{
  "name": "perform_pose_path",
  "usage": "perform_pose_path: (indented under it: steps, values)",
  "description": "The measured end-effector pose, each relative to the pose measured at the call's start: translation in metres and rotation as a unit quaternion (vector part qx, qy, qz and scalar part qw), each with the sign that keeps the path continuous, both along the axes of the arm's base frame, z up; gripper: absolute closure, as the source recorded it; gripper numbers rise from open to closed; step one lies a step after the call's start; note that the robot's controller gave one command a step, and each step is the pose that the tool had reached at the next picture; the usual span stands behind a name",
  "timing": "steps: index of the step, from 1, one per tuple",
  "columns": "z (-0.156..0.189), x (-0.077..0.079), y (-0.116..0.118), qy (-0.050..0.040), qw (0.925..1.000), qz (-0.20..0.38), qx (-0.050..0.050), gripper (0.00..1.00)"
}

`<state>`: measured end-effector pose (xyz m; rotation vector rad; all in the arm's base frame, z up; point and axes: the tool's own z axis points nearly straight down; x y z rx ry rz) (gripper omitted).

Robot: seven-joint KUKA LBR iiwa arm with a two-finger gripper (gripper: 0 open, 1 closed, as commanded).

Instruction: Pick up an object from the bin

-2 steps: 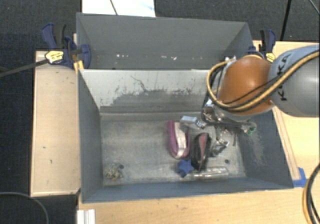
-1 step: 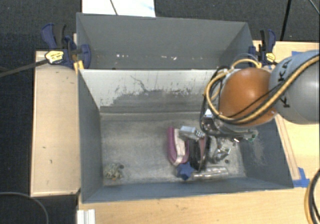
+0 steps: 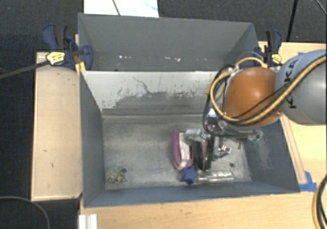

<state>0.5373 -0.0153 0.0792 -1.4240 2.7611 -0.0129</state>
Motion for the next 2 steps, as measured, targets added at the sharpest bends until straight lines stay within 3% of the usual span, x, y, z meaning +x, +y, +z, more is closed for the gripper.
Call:
perform_pose_path:
  steps: [1, 2]
  values:
    - [0.039, 0.002, 0.001, 0.0143, 0.9999, -0.004, -0.003, 1.00]
    - [0.065, 0.002, 0.001, 0.0156, 0.9998, -0.009, -0.004, 1.00]
